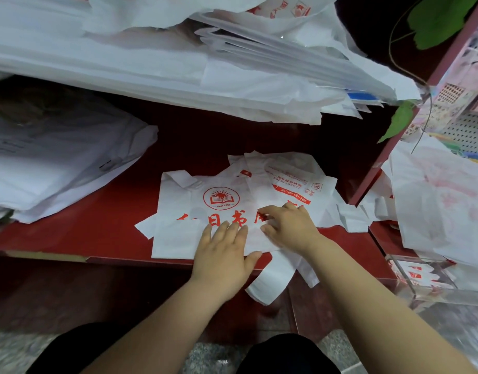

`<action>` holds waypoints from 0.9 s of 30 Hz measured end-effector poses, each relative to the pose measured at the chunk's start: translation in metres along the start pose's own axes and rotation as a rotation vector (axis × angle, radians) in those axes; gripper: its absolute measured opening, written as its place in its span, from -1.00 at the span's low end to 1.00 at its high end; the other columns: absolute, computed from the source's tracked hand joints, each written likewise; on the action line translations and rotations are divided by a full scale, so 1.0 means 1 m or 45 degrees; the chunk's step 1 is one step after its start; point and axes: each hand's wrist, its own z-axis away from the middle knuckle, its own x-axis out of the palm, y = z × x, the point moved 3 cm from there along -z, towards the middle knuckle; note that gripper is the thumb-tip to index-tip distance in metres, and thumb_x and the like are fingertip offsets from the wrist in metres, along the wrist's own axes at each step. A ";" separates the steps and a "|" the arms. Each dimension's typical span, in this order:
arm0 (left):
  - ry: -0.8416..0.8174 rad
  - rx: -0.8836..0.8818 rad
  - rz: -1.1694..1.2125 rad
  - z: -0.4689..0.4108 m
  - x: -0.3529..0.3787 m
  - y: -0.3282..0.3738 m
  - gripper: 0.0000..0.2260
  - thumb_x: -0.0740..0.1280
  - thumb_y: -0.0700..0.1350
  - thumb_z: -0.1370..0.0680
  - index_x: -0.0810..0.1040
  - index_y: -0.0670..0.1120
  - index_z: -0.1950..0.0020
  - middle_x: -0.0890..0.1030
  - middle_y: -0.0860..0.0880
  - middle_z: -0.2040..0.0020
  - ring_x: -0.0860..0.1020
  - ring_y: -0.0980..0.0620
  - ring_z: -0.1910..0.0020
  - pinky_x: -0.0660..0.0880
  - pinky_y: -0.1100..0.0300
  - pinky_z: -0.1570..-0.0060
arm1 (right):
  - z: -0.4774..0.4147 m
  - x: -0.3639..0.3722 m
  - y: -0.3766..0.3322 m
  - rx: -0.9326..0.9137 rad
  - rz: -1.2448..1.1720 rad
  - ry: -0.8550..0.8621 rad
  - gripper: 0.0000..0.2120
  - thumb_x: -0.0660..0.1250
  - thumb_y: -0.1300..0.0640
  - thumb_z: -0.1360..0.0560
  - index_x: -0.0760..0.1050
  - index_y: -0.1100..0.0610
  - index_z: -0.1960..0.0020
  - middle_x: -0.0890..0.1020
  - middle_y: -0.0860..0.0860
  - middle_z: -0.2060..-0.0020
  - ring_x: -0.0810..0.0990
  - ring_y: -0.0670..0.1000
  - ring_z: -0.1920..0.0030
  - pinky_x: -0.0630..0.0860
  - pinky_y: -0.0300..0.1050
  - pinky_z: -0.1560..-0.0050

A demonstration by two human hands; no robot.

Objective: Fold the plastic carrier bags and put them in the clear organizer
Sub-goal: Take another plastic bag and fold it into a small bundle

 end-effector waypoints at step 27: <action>0.041 -0.050 -0.138 0.039 0.016 -0.061 -0.17 -0.28 0.32 -0.52 0.63 -0.18 -0.10 0.63 -0.22 -0.06 0.61 -0.18 -0.05 0.34 -0.07 -0.17 | 0.037 0.029 -0.048 -0.020 -0.109 -0.071 -0.49 -0.06 0.01 -0.64 -0.08 0.17 -0.51 -0.06 0.09 -0.51 -0.11 0.02 -0.50 -0.19 -0.17 -0.44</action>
